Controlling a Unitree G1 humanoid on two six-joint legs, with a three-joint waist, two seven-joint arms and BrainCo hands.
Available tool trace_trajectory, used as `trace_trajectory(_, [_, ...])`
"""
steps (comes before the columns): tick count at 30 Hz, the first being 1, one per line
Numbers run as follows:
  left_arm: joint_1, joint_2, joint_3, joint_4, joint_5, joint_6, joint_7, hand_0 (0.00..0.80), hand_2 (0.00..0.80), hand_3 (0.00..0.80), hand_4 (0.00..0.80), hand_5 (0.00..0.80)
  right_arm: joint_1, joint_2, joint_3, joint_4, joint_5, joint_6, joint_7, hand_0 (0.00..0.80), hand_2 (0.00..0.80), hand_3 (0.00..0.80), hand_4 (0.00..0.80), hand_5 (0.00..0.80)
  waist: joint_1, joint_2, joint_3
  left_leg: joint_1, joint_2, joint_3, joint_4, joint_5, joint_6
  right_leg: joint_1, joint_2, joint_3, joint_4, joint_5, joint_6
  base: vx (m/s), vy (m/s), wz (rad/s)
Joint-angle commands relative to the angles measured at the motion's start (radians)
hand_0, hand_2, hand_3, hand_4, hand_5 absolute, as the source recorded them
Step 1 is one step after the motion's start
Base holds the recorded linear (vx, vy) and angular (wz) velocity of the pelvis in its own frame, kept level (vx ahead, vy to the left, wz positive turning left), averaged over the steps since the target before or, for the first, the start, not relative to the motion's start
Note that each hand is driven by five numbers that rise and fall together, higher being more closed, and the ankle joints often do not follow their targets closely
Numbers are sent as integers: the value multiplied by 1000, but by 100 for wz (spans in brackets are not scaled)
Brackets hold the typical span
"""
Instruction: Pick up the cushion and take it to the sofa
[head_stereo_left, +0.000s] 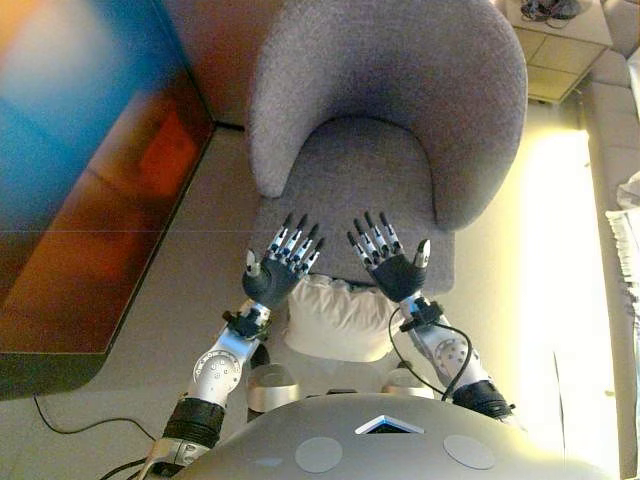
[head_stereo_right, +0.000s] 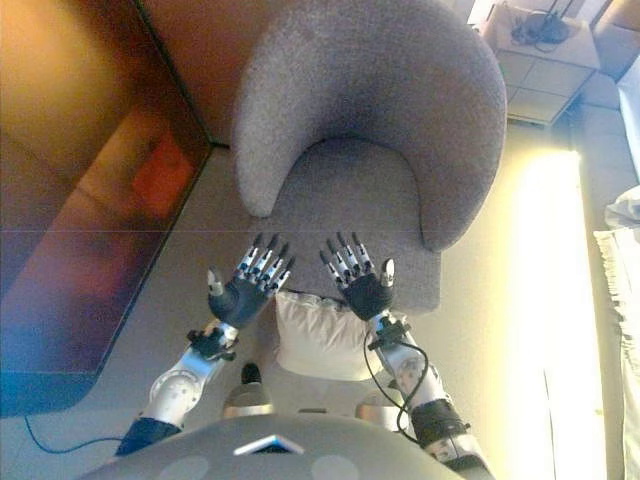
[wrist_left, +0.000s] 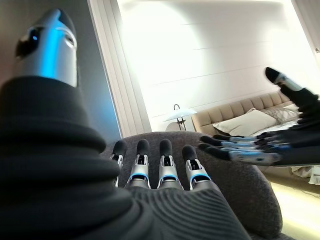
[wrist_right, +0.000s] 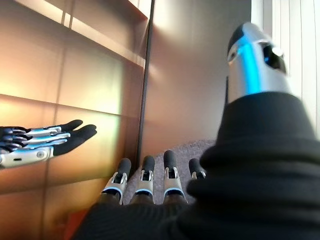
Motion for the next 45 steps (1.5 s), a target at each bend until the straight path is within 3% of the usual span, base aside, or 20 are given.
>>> trace_trajectory(1, [-23, 12, 25, -64, -2, -4, -8, 0, 0, 0, 0, 0, -23, 17, -28, -99, -3, -15, 28, 0, 0, 0, 0, 0, -2, 7, -7, -23, 39, 16, 73, -49, 45, -77, -37, -30, 15, 78, 8, 0, 0, 0])
trace_trajectory(12, [-13, 31, 12, -79, 3, -5, 6, 0, 0, 0, 0, 0, -14, 1, -10, -100, -3, -32, -3, 0, 0, 0, 0, 0, 0, 4, -6, -20, 32, 16, 65, -49, 47, -79, -37, -34, 11, 82, 9, 0, 0, 0])
trace_trajectory(17, [-18, 41, 14, -64, 48, -48, 45, 0, 0, 0, 0, 0, -15, -3, -9, -92, -18, -47, -17, 0, 0, 0, 0, 0, 0, 4, 0, -23, 32, 16, 69, -48, 47, -83, -36, -30, 15, 81, 8, 0, 0, 0])
trace_trajectory(19, [-17, 56, 25, -48, 189, -140, 102, 0, 0, 0, 0, 0, -15, -13, -7, -80, -115, -106, -51, 0, 0, 0, 0, 0, 2, 4, 2, -25, 30, 11, 72, -51, 47, -83, -35, -29, 16, 79, 8, 22, 0, 0])
trace_trajectory(21, [-25, 96, 17, -16, 397, -268, 249, 0, 0, 0, 0, 0, -25, -50, 12, -38, -340, -235, -189, 0, 0, 0, 0, 0, 5, 2, 6, -29, 28, -5, 90, -59, 44, -84, -35, -20, 27, 74, 7, 61, 3, 0])
trace_trajectory(22, [-31, 102, 17, -6, 454, -289, 300, 0, 0, 0, 0, 0, -30, -58, 16, -23, -400, -257, -258, 0, 0, 0, 0, 0, 5, 2, 8, -30, 28, -9, 95, -61, 43, -84, -35, -17, 30, 71, 6, 80, 12, 0])
trace_trajectory(23, [-49, 118, 22, 32, 555, -314, 400, 0, 0, 0, 0, 0, -53, -86, 12, 42, -551, -319, -373, 0, 0, 0, 0, 0, 6, 0, 16, -30, 28, -16, 109, -64, 44, -81, -37, -8, 42, 66, 4, 70, 10, 1])
trace_trajectory(25, [-76, 152, 42, 81, 669, -334, 482, 0, 0, 0, 0, 0, -71, -139, 10, 95, -764, -372, -465, 0, 0, 0, 0, 0, 4, -5, 31, -54, 29, -32, 168, -80, 47, -93, -43, 11, 83, 48, -3, 50, -5, 1])
trace_trajectory(29, [-150, 190, 10, 194, 762, -403, 544, 0, 0, 0, 0, 0, -129, -207, 5, 215, -952, -429, -619, 0, 0, 0, 0, 0, 10, -6, 81, -155, 34, -84, 293, -113, 38, -154, -67, 52, 169, 25, -6, -18, -8, 3])
trace_trajectory(34, [-324, 180, -67, 365, 790, -462, 649, 0, 0, 0, 0, 0, -294, -231, 15, 401, -908, -460, -755, 0, 0, 0, 0, 0, 17, 12, 188, -310, 39, -116, 382, -131, 27, -309, -116, 78, 250, 44, 1, -265, 0, 4])
trace_trajectory(37, [-457, 152, -131, 501, 806, -478, 715, 0, 0, 0, 0, 0, -431, -224, 36, 499, -914, -453, -811, 0, 0, 0, 0, 0, 6, 17, 267, -467, 36, -147, 485, -143, 23, -474, -137, 125, 341, 57, -2, -295, 20, -3])
trace_trajectory(45, [-648, 129, -182, 613, 794, -503, 800, 0, 0, 0, 0, 0, -652, -238, 42, 648, -980, -402, -1020, 0, 0, 0, 0, 0, -11, 27, 360, -737, 24, -186, 647, -186, 42, -771, -139, 187, 525, 34, -14, -195, 36, -4])
